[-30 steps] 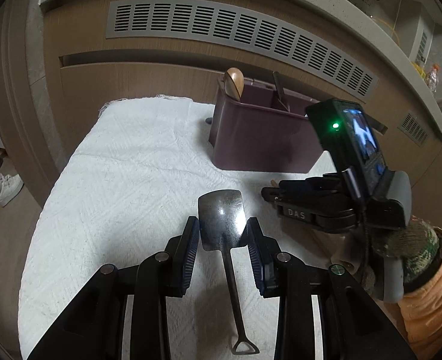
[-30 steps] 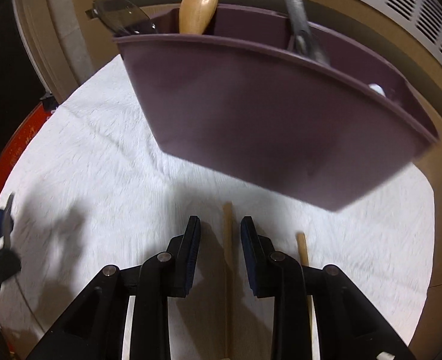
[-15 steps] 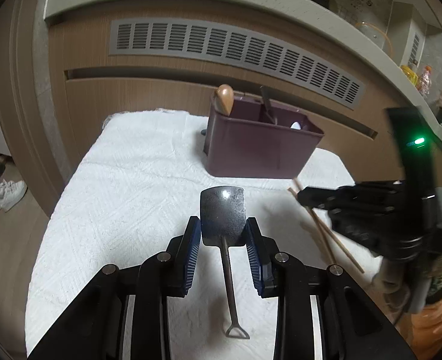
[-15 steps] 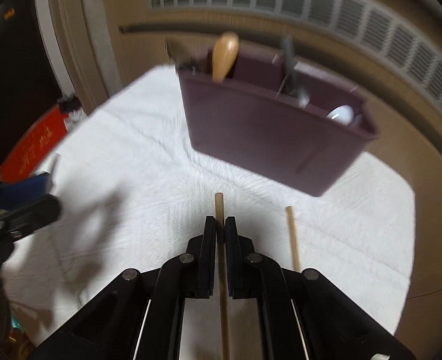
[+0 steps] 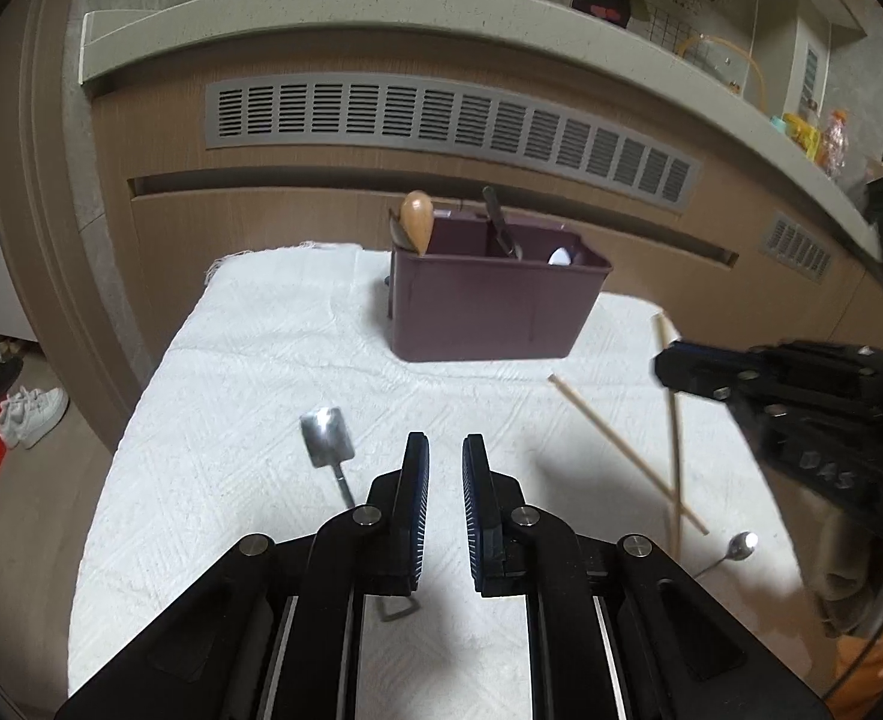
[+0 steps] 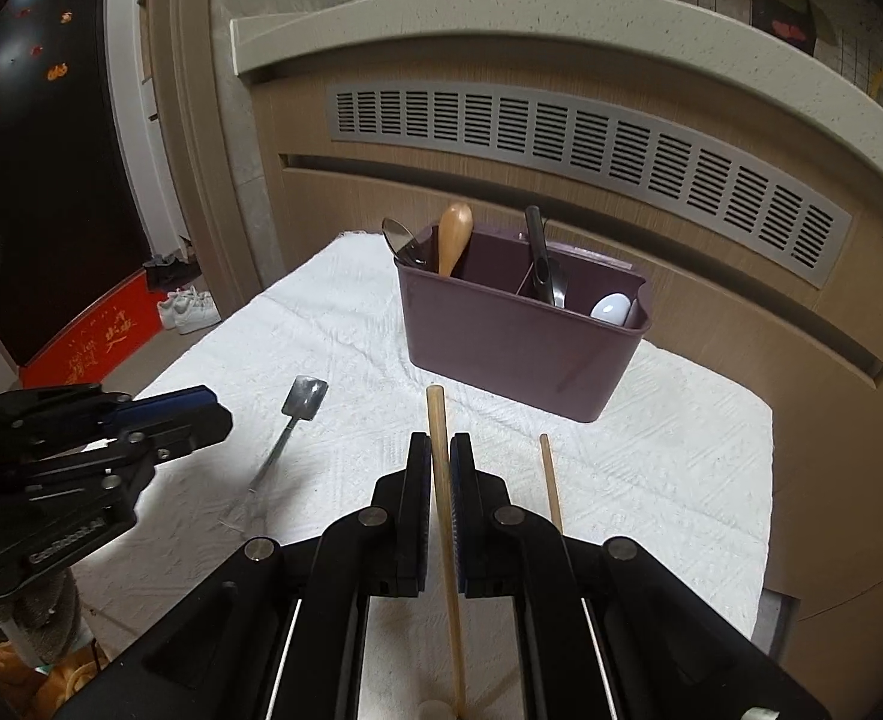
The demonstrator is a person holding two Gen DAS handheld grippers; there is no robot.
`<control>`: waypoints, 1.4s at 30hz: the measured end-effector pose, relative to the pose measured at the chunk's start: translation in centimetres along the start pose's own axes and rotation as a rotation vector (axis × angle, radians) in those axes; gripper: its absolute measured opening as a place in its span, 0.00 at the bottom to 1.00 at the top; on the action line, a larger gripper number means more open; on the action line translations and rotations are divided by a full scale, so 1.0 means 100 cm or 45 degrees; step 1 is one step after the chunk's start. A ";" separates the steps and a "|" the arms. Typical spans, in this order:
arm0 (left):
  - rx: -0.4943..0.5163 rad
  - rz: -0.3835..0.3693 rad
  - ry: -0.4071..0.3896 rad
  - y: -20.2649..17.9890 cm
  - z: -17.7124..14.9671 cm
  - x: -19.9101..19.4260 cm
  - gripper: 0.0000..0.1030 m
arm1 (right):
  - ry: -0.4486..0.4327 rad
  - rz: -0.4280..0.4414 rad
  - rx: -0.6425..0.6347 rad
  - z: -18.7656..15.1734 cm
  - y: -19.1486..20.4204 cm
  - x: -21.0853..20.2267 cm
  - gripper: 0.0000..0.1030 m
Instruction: Organize utensils
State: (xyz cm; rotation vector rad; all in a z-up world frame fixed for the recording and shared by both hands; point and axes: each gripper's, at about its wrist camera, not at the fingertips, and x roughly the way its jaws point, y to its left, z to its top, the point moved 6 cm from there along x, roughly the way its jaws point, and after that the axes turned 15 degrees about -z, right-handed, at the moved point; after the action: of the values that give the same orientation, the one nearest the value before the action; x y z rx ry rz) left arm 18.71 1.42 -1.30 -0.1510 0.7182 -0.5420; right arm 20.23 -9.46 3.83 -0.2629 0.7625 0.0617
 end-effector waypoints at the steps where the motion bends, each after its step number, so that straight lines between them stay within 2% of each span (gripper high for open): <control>1: -0.004 0.013 0.020 0.004 -0.002 0.004 0.13 | -0.006 0.000 -0.004 0.000 -0.001 -0.002 0.06; 2: -0.011 0.022 0.043 0.008 -0.004 0.008 0.14 | -0.009 -0.001 -0.004 -0.001 0.000 -0.001 0.06; 4: -0.003 0.039 0.113 0.018 -0.012 0.019 0.22 | -0.011 -0.002 0.003 -0.001 -0.003 -0.001 0.06; 6: 0.022 0.035 0.201 0.027 -0.024 0.032 0.43 | -0.008 -0.008 0.017 -0.001 -0.009 0.001 0.06; 10: 0.021 0.054 0.311 0.043 -0.040 0.055 0.45 | 0.027 0.001 0.051 -0.002 -0.020 0.015 0.06; 12: -0.005 0.094 0.336 0.054 -0.040 0.068 0.46 | 0.039 0.005 0.060 -0.002 -0.023 0.021 0.06; 16: -0.182 0.199 0.332 0.095 -0.021 0.092 0.46 | 0.057 0.025 0.071 -0.001 -0.025 0.032 0.06; 18: -0.272 0.219 0.353 0.111 -0.015 0.103 0.47 | 0.062 0.034 0.077 -0.002 -0.025 0.034 0.06; 23: -0.335 0.270 0.333 0.120 0.001 0.120 0.47 | 0.085 0.047 0.088 -0.006 -0.026 0.041 0.06; 26: -0.327 0.297 0.331 0.117 0.003 0.124 0.47 | 0.091 0.047 0.091 -0.007 -0.027 0.042 0.06; 28: -0.285 0.307 0.320 0.112 0.003 0.123 0.32 | 0.093 0.056 0.088 -0.007 -0.026 0.043 0.06; 31: -0.263 0.244 0.299 0.103 -0.002 0.117 0.31 | 0.092 0.097 0.045 -0.010 -0.019 0.050 0.07; 34: -0.199 0.237 0.245 0.093 -0.006 0.103 0.31 | 0.104 0.136 -0.001 -0.019 -0.011 0.063 0.13; 36: -0.155 0.218 0.203 0.085 -0.008 0.090 0.31 | 0.153 0.118 -0.021 -0.029 -0.007 0.079 0.18; 39: -0.142 0.162 0.164 0.076 -0.011 0.071 0.31 | 0.224 0.068 -0.035 -0.038 -0.005 0.108 0.19; 42: -0.124 0.135 0.126 0.071 -0.011 0.057 0.31 | 0.243 0.042 -0.041 -0.036 -0.001 0.129 0.19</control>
State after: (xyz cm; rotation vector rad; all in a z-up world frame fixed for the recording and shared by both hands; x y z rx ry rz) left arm 24.50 4.58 -7.65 -0.1765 0.8449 -0.4160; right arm 27.13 -11.01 -7.51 -0.2894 0.9561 0.0812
